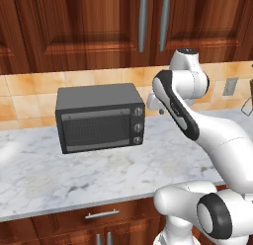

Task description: Move the bowls from the cabinet to the plates on the dining table.

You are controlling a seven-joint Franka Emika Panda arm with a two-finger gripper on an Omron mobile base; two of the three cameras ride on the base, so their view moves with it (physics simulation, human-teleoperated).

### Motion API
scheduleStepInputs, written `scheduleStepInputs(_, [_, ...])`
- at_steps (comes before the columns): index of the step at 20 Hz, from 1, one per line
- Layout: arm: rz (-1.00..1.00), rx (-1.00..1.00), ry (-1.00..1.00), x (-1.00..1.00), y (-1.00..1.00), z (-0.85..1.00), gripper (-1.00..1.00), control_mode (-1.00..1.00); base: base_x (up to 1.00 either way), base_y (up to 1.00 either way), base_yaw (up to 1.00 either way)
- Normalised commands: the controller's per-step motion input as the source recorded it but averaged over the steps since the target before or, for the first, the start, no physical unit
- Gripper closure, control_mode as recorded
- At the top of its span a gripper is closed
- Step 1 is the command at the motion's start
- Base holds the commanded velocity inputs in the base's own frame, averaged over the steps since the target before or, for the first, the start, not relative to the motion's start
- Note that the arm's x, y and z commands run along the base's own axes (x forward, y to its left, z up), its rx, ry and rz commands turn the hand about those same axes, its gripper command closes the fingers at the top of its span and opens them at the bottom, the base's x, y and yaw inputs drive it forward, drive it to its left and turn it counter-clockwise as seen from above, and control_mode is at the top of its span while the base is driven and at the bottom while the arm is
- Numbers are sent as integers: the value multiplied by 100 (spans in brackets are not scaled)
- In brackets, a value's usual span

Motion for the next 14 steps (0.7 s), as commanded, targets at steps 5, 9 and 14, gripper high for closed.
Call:
scheduleStepInputs(5, [0,0,-4,-7,0,3,-100,-100,0,0,0])
scheduleStepInputs(9, [0,7,-26,-15,0,35,-100,-100,0,0,0])
scheduleStepInputs(14, [0,8,-24,-9,0,49,-100,-100,0,0,0])
